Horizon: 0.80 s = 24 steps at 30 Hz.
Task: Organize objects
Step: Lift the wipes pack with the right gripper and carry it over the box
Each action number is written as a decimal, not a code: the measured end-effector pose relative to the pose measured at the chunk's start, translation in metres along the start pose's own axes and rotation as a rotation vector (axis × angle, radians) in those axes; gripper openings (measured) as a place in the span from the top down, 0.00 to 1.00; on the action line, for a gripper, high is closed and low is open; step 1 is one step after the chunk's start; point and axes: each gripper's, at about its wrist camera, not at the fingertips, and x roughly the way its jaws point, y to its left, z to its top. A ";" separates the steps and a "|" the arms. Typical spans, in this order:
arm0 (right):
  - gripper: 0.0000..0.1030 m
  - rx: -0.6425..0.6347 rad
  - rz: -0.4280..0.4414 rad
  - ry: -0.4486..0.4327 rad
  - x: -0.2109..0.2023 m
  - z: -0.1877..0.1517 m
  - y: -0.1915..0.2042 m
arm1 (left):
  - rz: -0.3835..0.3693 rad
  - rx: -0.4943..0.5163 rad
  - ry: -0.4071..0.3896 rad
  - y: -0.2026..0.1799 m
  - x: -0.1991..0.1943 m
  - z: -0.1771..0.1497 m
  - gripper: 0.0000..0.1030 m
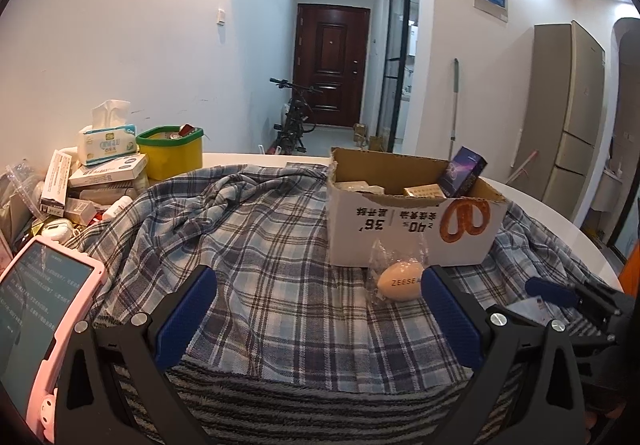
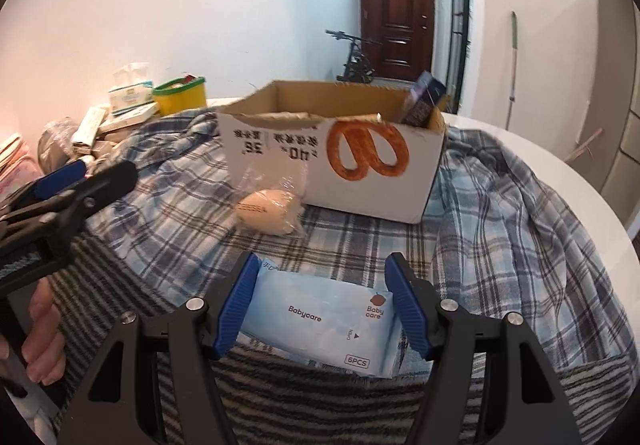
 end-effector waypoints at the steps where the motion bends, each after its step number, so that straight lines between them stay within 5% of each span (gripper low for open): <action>1: 0.37 -0.010 0.003 -0.009 -0.005 0.003 -0.001 | -0.007 0.004 0.004 -0.001 -0.002 0.001 0.00; 6: 0.37 -0.048 -0.055 -0.090 -0.036 0.022 -0.015 | 0.019 0.032 -0.041 -0.006 -0.021 0.002 0.00; 13: 0.37 -0.013 -0.048 -0.173 -0.049 0.054 -0.034 | -0.060 0.106 -0.043 -0.025 -0.033 0.032 0.00; 19: 0.37 0.040 -0.085 -0.291 -0.057 0.080 -0.051 | -0.012 0.110 -0.246 -0.042 -0.047 0.084 0.00; 24: 0.37 0.096 -0.094 -0.365 -0.065 0.098 -0.062 | -0.060 0.047 -0.290 -0.045 -0.035 0.104 0.00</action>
